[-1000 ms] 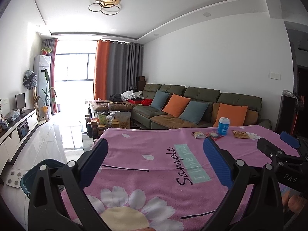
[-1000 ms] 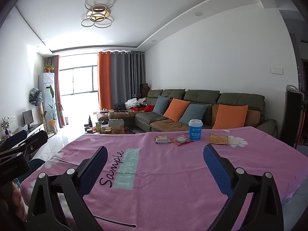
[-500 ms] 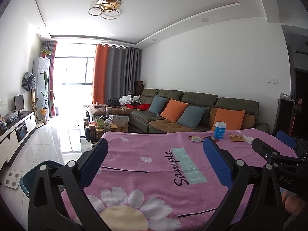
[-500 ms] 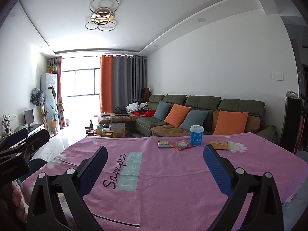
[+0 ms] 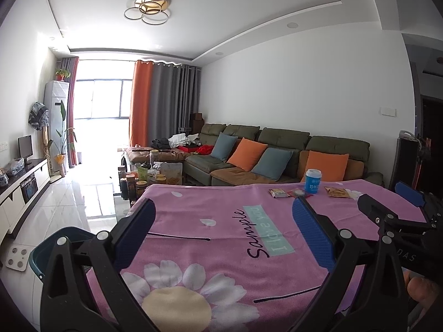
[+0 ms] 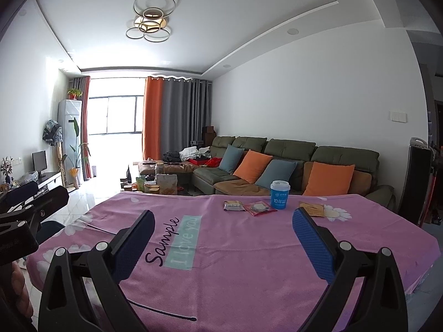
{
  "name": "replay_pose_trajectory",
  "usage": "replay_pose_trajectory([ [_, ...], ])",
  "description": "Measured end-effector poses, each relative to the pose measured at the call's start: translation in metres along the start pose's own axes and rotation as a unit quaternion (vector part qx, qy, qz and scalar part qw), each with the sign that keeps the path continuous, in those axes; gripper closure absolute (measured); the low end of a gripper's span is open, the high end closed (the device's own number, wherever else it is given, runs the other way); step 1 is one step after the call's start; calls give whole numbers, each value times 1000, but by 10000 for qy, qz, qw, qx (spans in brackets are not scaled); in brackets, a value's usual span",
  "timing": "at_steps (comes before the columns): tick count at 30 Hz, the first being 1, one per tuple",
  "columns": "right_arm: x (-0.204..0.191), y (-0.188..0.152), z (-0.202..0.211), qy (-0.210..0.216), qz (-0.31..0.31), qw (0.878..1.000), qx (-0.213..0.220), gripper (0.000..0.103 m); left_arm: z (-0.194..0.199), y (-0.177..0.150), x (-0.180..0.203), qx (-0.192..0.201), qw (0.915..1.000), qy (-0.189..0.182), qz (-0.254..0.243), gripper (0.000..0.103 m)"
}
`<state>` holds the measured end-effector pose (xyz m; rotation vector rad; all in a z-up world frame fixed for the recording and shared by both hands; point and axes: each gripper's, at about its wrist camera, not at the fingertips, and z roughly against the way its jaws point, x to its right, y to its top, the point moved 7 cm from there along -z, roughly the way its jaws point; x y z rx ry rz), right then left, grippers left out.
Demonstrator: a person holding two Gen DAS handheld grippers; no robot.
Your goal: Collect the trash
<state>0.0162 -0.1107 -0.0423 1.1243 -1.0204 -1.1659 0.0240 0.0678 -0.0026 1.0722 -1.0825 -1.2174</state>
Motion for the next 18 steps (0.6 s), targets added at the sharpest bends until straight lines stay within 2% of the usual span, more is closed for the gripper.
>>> replay_pose_trajectory([
  [18,5,-9,-8,-60,-25,9998,-177,7,1,-4,6,13,10000,-92,-32,6],
])
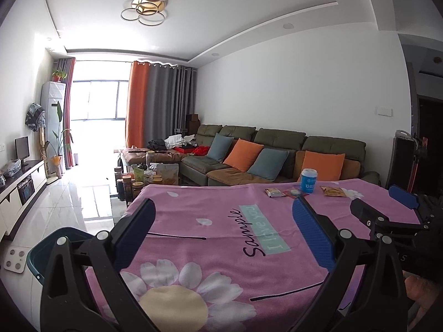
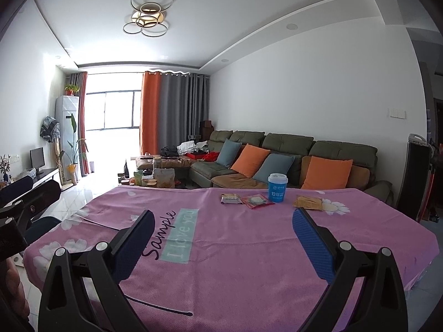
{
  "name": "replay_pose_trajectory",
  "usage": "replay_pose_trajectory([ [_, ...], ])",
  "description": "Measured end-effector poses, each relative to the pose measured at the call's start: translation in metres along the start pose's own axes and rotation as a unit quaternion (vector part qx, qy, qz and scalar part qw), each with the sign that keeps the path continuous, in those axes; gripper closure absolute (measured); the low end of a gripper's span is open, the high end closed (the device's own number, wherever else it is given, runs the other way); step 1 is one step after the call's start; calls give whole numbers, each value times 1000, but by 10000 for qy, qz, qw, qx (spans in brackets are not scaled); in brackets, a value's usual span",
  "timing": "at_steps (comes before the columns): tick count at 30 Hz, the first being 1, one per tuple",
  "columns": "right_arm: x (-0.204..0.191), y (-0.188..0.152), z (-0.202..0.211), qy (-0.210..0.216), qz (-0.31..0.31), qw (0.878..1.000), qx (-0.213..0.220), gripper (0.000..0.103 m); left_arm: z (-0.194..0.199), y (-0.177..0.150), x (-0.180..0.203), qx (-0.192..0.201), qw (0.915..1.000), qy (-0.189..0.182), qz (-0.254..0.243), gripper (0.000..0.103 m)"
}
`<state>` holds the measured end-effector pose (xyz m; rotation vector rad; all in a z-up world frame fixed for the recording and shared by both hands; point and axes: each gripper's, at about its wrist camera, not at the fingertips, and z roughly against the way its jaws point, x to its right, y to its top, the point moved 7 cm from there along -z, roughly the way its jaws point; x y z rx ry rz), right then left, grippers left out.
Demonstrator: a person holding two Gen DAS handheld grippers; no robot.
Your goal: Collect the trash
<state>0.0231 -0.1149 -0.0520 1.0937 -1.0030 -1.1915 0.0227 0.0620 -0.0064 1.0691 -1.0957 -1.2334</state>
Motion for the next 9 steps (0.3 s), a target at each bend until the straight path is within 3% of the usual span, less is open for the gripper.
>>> replay_pose_trajectory([
  [9,26,-2,-20,-121,-166,9995,-259,7,-29,2,-6,-309,9993,-35,-214,6],
])
